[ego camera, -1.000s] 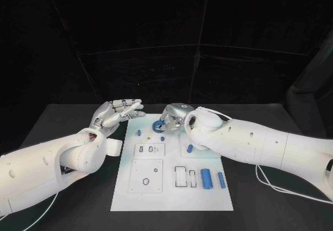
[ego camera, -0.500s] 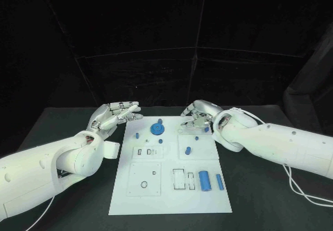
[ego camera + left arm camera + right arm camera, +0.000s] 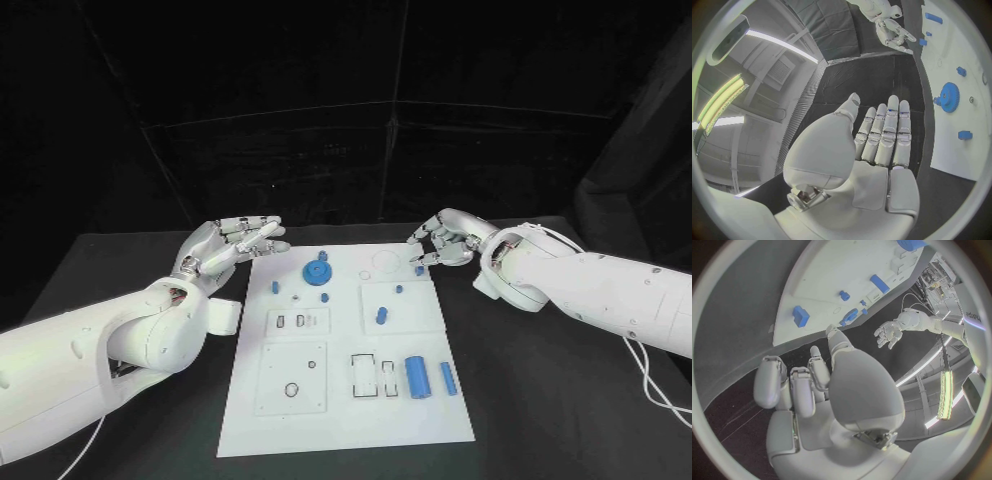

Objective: Assemble the parts on the task board

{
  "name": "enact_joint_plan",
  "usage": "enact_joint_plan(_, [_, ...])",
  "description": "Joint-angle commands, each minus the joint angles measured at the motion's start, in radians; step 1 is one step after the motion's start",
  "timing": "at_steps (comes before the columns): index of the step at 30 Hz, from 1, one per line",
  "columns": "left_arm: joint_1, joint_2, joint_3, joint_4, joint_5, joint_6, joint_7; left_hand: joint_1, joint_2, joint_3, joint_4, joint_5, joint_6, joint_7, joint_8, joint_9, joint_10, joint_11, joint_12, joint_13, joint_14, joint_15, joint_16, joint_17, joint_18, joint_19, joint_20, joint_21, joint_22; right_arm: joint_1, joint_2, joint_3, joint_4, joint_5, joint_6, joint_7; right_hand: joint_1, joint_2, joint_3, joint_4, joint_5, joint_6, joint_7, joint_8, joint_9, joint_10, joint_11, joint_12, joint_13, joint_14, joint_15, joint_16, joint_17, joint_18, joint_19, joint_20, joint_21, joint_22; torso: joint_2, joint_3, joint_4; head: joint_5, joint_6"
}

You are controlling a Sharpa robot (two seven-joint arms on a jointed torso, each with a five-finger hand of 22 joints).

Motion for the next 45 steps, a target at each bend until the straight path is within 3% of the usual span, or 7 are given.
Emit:
enact_joint_plan(1, [0.001,0.003,0.001,-0.002,-0.004,0.015,0.01,0.001,0.007,0.0,-0.004,-0.002,0.005,0.003,0.003,0.001,0.008,0.0,0.004,0.001,0.004,-0.001,-0.007,0.001,0.008,0.005,-0.001,-0.006,-0.001,0.0,-0.001,0.0,-0.01,0.011,0.037,0.046,0.006,-0.001,-0.001,-0.005,0.007,-0.008,0.0,-0.006,-0.001,-0.006,-0.004,-0.003,-0.002,0.087,-0.002,0.003,0.174,-0.007,0.001,-0.004,-0.002,-0.002,0.001,-0.0027,0.0045,-0.006,-0.005])
enact_joint_plan(5, [0.001,0.004,0.001,-0.006,-0.004,0.015,0.009,0.001,0.007,0.0,-0.004,-0.002,0.005,0.003,0.003,0.001,0.008,0.0,0.004,0.001,0.005,-0.001,-0.007,0.001,0.008,0.005,-0.001,-0.006,-0.001,-0.005,0.0,0.0,-0.02,-0.005,0.045,0.044,0.005,-0.001,-0.001,-0.005,0.007,-0.008,0.0,-0.006,-0.001,-0.006,-0.004,-0.004,-0.002,0.086,-0.002,0.003,0.173,-0.007,0.001,-0.004,-0.002,-0.002,0.001,-0.0017,0.0025,-0.005,-0.008])
enact_joint_plan(14, [0.001,0.006,0.0,-0.015,-0.004,0.015,0.01,0.001,0.007,0.0,-0.004,-0.002,0.005,0.003,0.003,0.001,0.008,0.0,0.004,0.001,0.005,-0.001,-0.007,0.001,0.008,0.005,-0.001,-0.006,-0.001,-0.019,0.003,0.0,-0.044,-0.022,0.059,0.038,0.003,-0.002,-0.003,-0.005,0.009,-0.008,0.0,-0.006,-0.001,-0.005,-0.003,-0.002,-0.001,0.086,-0.002,0.003,0.172,-0.007,0.001,-0.004,-0.002,-0.002,0.0,-0.0047,0.0036,-0.007,-0.015])
enact_joint_plan(26, [0.0,0.007,0.0,-0.018,-0.005,0.014,0.01,0.001,0.007,-0.001,-0.005,-0.002,0.005,0.004,0.003,0.001,0.008,0.0,0.004,0.0,0.005,-0.001,-0.007,0.001,0.008,0.005,-0.001,-0.007,-0.001,-0.04,0.008,0.0,-0.063,-0.032,0.053,0.032,0.002,0.005,-0.002,-0.006,0.019,-0.002,0.0,-0.003,0.0,-0.002,-0.004,0.001,0.003,0.086,-0.002,0.003,0.173,-0.007,0.002,-0.003,-0.001,0.0,0.0,-0.0046,0.004,-0.007,-0.016])
enact_joint_plan(33, [0.0,0.008,0.0,-0.019,-0.005,0.015,0.01,0.001,0.007,-0.001,-0.006,-0.002,0.005,0.004,0.003,0.0,0.008,0.001,0.003,0.0,0.005,-0.001,-0.008,0.001,0.008,0.006,-0.001,-0.007,-0.001,-0.044,0.013,0.0,-0.076,-0.033,0.054,0.03,0.005,0.029,0.007,-0.013,0.008,0.023,-0.005,0.01,0.004,0.004,-0.008,0.009,0.009,0.087,-0.005,0.003,0.174,-0.007,0.003,-0.005,-0.001,0.001,-0.001,-0.0044,0.0039,-0.007,-0.018])
enact_joint_plan(45, [0.0,0.009,0.0,-0.023,-0.005,0.015,0.009,0.001,0.007,-0.001,-0.006,-0.002,0.004,0.005,0.002,0.0,0.007,0.001,0.003,0.0,0.005,-0.001,-0.008,0.002,0.008,0.006,-0.002,-0.007,-0.001,-0.05,0.022,0.0,-0.087,-0.033,0.063,0.035,0.038,0.085,0.075,-0.049,-0.091,0.093,-0.019,0.029,0.005,0.017,-0.021,0.024,0.025,0.088,-0.016,0.005,0.181,-0.009,0.008,-0.015,0.003,0.009,-0.001,-0.0051,0.004,-0.01,-0.023])
